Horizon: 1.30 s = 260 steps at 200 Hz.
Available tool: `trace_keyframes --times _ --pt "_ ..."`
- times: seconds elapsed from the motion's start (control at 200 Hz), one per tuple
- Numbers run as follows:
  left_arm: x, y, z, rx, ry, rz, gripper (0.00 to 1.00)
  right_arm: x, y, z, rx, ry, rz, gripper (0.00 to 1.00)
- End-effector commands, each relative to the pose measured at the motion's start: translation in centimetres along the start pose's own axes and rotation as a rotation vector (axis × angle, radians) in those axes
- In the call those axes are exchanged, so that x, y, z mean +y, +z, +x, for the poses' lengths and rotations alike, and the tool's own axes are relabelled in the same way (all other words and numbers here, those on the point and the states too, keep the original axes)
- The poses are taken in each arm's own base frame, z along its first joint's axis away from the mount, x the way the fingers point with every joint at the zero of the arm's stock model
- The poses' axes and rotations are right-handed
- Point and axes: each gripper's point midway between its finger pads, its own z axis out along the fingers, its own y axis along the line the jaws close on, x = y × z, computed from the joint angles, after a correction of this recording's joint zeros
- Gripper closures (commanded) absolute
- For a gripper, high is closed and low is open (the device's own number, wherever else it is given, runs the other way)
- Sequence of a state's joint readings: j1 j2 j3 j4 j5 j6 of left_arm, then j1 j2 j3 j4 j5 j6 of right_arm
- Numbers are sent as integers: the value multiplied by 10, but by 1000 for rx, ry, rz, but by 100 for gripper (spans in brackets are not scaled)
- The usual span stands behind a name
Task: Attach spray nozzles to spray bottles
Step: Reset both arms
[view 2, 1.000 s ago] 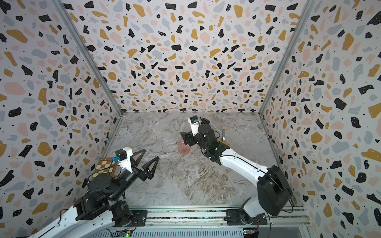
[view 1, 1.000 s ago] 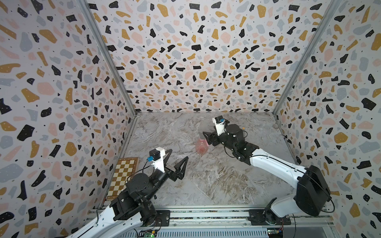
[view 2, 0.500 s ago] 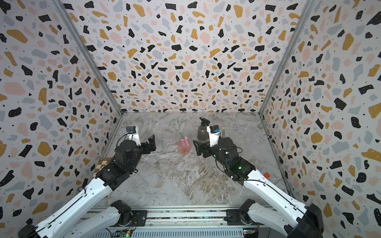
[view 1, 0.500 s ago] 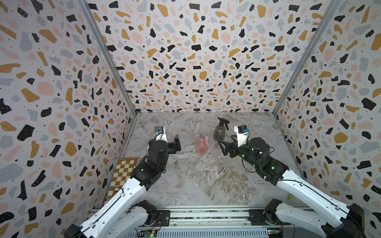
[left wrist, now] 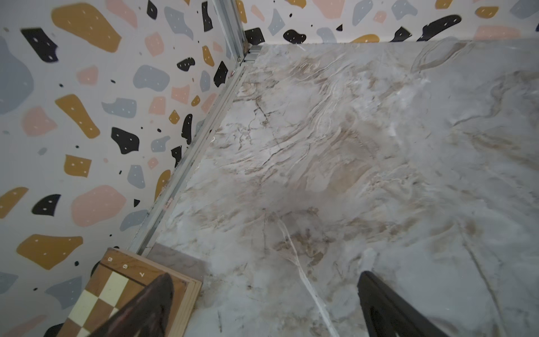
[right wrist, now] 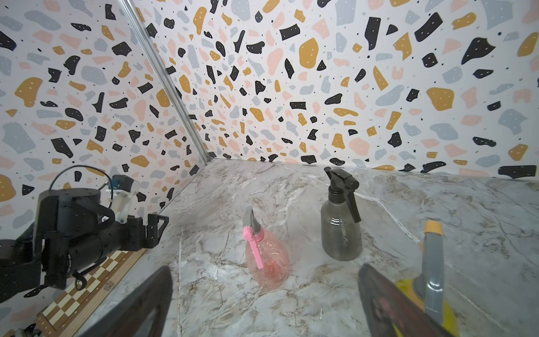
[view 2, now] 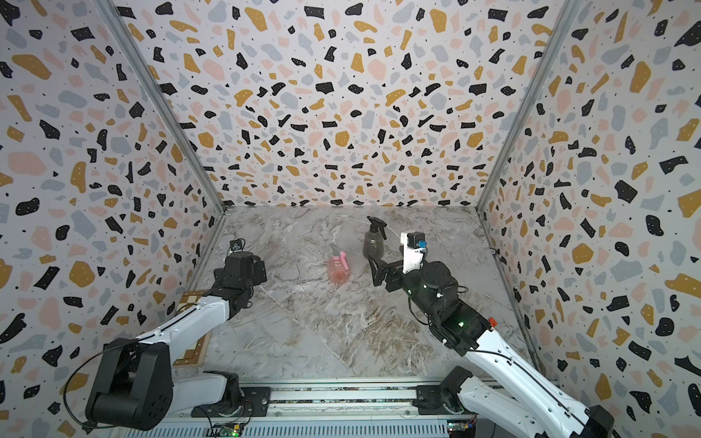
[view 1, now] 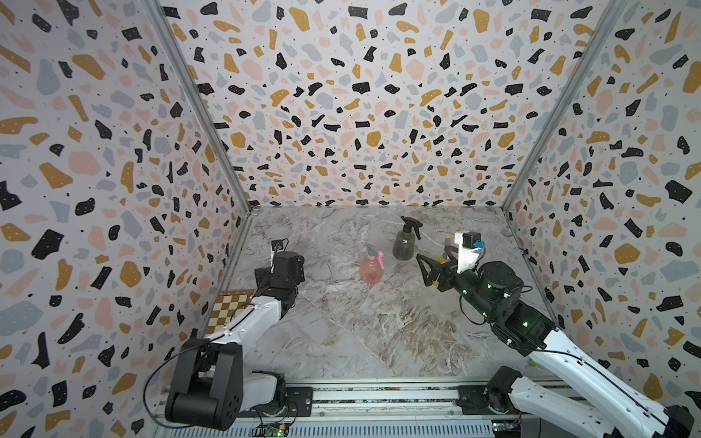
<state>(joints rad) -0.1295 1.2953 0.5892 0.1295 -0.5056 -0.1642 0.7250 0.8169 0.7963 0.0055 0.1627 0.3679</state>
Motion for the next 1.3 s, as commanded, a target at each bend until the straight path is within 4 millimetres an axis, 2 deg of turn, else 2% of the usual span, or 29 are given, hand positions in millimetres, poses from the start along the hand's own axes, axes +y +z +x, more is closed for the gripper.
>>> trace_keyframes --times 0.0,0.24,0.365,0.431,0.556,0.751,0.826,1.041,1.151,1.297 --pt "-9 6 -19 -120 -9 53 2 -8 -5 -1 -11 0 40 0" --pt "-15 11 -4 -242 -27 91 1 -20 -3 -2 -25 28 107 0" --pt "-14 13 -2 -217 -34 106 1 -37 1 0 -18 60 172 0" --pt "-14 13 -2 -216 -34 105 1 -53 3 3 -14 89 237 0" --pt "-13 12 -2 -219 -35 106 1 -99 4 12 -24 86 424 1" --pt "-14 12 -3 -218 -33 108 1 -187 -19 27 -54 66 761 1" --pt "-14 12 -3 -219 -34 108 1 -219 -28 42 -39 76 857 1" --pt "-14 12 -3 -218 -34 108 1 -280 -21 81 75 -11 954 1" --pt "-14 13 -2 -217 -33 107 1 -293 -19 95 70 -33 924 0" --pt "-14 12 -3 -218 -34 108 1 -282 -22 91 -89 -151 815 0"
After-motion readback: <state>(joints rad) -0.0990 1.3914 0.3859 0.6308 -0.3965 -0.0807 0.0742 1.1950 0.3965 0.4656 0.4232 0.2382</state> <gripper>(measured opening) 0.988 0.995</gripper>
